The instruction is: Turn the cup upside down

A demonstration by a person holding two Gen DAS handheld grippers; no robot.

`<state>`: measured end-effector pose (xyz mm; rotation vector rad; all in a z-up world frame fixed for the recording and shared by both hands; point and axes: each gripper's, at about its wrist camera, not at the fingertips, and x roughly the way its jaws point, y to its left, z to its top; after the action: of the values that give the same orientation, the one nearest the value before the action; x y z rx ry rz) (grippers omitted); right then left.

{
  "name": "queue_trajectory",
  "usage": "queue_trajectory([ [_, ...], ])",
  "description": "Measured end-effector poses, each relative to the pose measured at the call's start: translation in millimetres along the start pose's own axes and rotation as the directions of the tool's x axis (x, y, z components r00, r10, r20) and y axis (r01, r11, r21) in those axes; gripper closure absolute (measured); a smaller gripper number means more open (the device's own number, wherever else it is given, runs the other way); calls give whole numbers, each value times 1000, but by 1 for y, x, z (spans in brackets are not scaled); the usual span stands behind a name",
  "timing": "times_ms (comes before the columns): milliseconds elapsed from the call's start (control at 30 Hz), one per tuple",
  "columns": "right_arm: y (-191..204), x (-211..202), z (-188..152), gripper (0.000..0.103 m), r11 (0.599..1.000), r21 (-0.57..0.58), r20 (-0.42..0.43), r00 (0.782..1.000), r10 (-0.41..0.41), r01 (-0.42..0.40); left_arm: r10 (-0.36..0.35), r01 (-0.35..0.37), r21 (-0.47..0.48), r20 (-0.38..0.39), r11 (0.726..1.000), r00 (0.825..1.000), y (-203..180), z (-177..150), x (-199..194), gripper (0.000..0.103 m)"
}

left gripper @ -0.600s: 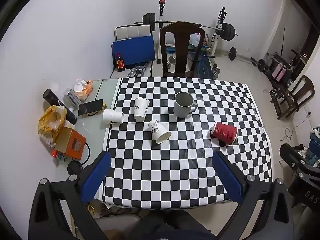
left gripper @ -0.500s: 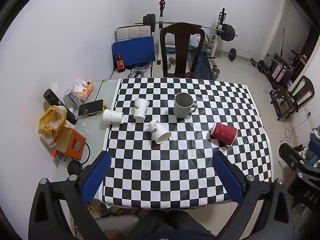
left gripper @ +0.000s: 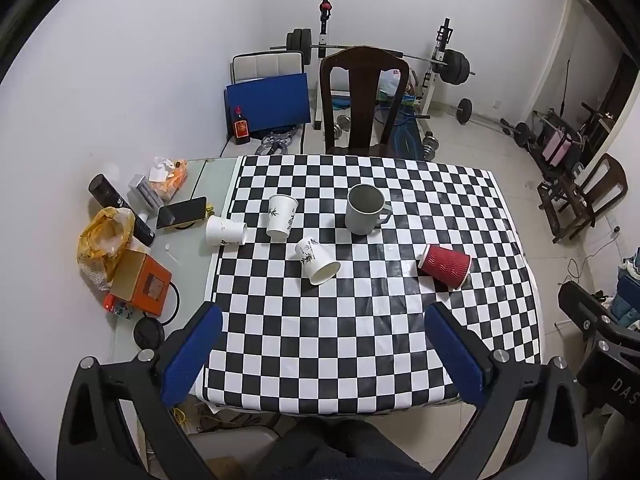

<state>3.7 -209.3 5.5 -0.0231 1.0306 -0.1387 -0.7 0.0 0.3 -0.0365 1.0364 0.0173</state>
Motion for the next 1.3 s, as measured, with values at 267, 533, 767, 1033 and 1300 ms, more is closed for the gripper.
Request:
queue_trajectory([
  [267, 0, -2, 2, 0, 1000, 0, 4, 1000, 1, -1, -2, 2, 0, 2, 1000, 1000, 0, 0, 0, 0],
  [533, 1, -4, 2, 0, 1000, 0, 7, 1000, 0, 0, -4, 4, 0, 4, 1000, 1000, 0, 0, 0, 0],
  [767, 1, -5, 2, 0, 1000, -1, 8, 1000, 1, 0, -5, 5, -2, 5, 1000, 1000, 0, 0, 0, 0],
  [1033, 2, -6, 3, 0, 1000, -4, 11, 1000, 2, -2, -4, 4, -4, 9, 1000, 1000, -1, -1, 0, 0],
  [1300, 3, -6, 3, 0, 1000, -3, 11, 1000, 1, -1, -8, 8, -5, 11, 1000, 1000, -1, -1, -1, 0],
])
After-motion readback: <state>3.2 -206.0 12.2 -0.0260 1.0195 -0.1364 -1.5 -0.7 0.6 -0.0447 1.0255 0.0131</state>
